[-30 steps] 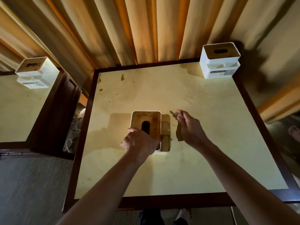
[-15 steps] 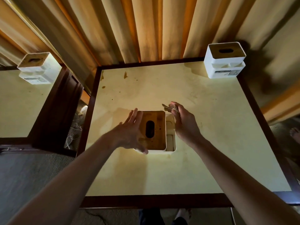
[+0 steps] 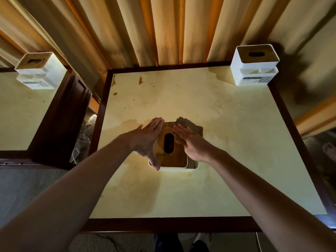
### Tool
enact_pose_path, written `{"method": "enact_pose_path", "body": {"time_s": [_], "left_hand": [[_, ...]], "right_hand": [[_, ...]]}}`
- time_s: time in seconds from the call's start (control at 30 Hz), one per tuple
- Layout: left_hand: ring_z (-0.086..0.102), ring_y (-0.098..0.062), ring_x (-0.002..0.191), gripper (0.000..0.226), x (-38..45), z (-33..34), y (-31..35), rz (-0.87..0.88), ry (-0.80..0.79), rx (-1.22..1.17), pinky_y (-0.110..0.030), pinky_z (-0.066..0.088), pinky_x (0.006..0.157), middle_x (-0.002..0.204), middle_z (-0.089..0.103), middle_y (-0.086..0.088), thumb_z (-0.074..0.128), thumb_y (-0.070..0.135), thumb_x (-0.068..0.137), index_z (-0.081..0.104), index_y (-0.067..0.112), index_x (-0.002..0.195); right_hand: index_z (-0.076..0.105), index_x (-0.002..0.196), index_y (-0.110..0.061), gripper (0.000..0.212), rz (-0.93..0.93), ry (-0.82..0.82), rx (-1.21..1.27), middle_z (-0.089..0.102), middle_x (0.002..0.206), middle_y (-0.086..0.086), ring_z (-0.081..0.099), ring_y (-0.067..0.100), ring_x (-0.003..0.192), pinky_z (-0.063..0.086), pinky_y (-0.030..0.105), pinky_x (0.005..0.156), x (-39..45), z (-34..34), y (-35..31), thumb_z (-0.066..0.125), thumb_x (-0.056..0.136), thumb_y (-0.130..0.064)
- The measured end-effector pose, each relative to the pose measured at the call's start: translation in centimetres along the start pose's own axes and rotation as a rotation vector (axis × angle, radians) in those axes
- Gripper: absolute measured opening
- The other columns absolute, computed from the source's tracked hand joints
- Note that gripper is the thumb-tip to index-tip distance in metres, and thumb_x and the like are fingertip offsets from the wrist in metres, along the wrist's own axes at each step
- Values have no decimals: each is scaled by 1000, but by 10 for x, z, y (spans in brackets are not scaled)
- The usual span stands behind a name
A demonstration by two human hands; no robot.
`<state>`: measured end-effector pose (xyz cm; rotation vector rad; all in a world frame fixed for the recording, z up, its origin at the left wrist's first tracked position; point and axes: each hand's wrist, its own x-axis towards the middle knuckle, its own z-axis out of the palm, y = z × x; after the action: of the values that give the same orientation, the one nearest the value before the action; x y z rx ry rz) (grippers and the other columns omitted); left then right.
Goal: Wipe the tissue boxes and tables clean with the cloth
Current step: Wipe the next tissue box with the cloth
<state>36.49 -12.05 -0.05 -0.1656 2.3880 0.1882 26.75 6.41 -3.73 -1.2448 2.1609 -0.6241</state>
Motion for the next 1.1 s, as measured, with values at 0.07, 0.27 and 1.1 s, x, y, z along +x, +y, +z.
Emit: {"method": "enact_pose_path", "body": {"time_s": [0.07,0.27,1.1], "left_hand": [[-40,-10,134,168,-1,-2,2,-4,-6,2,-47,-3,124,155,-43,1,85,73,48,-39,16,145],[-34,-16,144,168,-2,-3,3,2,-1,-12,-42,1,122,156,-41,2,84,75,48,-39,15,145],[-46,-8,130,165,-6,1,1,7,-12,-88,-42,9,120,150,-48,12,86,69,52,-41,21,145]], "right_hand": [[17,154,-11,59,-49,-16,4,10,162,0,-1,2,144,2,30,123,-6,4,1,38,101,3],[22,154,-18,64,-49,-60,100,14,162,-2,25,7,144,22,34,121,-53,17,-15,45,99,3],[17,155,-13,58,-31,8,-10,9,163,0,3,10,149,-5,19,115,9,-2,6,37,102,1]]}}
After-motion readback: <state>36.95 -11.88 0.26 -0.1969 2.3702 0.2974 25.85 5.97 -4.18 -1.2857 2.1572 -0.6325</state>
